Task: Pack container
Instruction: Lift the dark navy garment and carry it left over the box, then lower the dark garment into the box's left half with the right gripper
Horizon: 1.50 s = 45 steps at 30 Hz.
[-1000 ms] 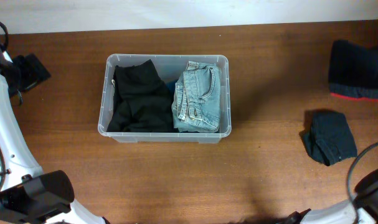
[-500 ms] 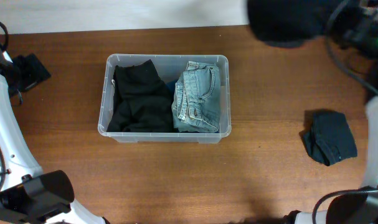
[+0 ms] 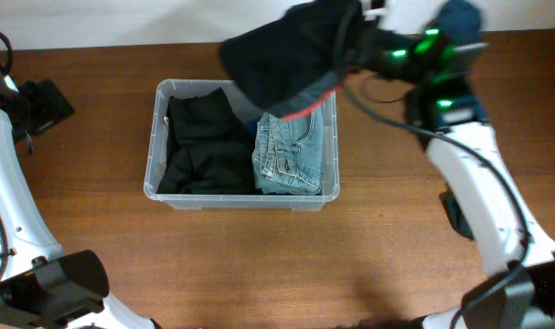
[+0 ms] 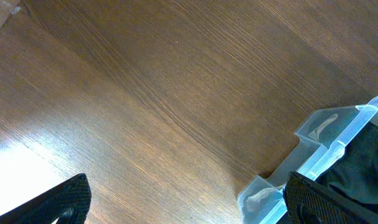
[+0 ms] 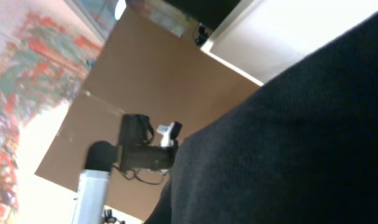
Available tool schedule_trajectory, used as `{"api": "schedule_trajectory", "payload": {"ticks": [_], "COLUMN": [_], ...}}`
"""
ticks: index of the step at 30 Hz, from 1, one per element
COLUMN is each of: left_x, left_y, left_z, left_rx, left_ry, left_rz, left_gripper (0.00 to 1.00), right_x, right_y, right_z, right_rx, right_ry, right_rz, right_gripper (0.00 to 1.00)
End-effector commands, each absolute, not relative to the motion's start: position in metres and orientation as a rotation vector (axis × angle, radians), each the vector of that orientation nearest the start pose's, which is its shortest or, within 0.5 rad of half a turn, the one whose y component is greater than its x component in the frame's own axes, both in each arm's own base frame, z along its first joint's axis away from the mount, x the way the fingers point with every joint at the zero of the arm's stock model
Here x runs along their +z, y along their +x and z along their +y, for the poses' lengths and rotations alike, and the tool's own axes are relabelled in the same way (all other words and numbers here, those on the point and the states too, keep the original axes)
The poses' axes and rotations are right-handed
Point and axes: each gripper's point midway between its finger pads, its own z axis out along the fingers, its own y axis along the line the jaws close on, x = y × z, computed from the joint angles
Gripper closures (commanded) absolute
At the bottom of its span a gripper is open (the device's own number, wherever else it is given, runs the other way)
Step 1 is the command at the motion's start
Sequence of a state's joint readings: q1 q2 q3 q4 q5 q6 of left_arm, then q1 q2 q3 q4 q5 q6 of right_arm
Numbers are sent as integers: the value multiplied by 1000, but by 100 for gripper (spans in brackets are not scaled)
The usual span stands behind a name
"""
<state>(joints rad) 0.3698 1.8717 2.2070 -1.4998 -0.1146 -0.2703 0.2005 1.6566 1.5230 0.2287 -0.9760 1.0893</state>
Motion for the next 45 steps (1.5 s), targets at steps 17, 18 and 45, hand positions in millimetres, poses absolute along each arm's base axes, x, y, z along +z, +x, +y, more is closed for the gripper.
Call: {"api": "schedule_trajectory", "payload": {"ticks": [17,18,45], "left_x": [291,291,291], "left_y": [369,369,369], "left_z": [164,164,164], "left_rx": [179,179,179], "left_ry": [-895,-895,-895], "left_rz": [2545,2545,2545], "left_gripper": [1,1,1], "right_x": [304,299,362], "right_y": [407,405,439], "right_z": [379,385,371], "right_rx": [1623,1632,1645], "right_ry": [-645,-657,-615], "right_rz": [1801,1800,1618], "right_gripper": [96,96,96]}}
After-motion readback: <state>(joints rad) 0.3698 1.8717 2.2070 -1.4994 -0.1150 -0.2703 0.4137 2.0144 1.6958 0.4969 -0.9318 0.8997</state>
